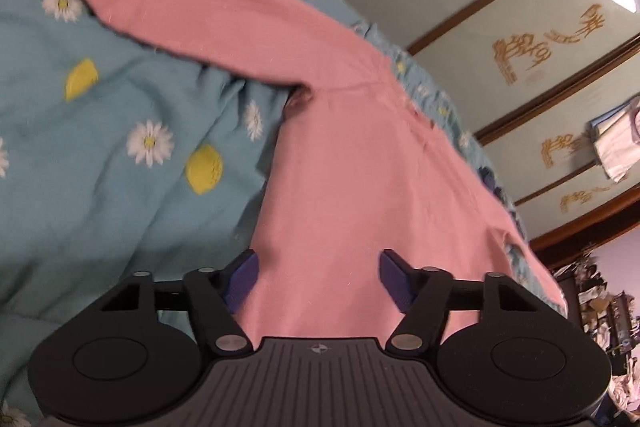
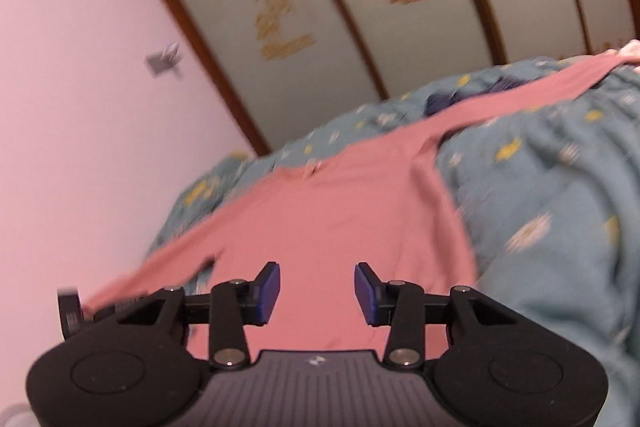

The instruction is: Fold clothes

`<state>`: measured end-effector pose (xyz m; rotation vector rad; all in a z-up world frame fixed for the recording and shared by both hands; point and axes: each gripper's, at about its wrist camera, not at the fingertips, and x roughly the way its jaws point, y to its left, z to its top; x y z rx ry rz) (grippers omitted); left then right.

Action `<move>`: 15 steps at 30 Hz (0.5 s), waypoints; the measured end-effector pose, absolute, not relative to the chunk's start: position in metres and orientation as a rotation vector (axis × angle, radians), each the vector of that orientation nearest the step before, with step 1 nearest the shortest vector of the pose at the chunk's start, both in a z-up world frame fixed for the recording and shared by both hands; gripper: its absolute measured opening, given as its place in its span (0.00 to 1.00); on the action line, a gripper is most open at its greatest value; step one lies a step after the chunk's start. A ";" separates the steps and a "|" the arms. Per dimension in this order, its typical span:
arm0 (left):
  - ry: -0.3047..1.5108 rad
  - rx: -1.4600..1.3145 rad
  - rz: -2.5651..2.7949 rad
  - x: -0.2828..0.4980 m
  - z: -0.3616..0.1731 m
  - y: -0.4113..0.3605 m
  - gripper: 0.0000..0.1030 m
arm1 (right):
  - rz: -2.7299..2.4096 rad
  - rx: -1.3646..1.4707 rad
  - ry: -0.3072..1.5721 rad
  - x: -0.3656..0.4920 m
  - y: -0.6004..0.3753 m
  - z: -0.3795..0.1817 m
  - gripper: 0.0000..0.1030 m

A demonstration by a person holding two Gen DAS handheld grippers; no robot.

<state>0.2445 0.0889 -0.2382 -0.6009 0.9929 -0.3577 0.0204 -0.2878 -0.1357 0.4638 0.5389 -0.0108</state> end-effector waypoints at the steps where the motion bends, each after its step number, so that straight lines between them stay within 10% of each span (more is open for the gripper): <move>1: 0.999 -0.582 -0.350 0.244 -0.240 0.087 0.56 | 0.003 0.474 0.552 0.021 -0.288 -0.143 0.39; 15: 1.110 -0.645 -0.282 0.246 -0.256 0.096 0.39 | 0.036 0.600 0.599 0.027 -0.292 -0.174 0.39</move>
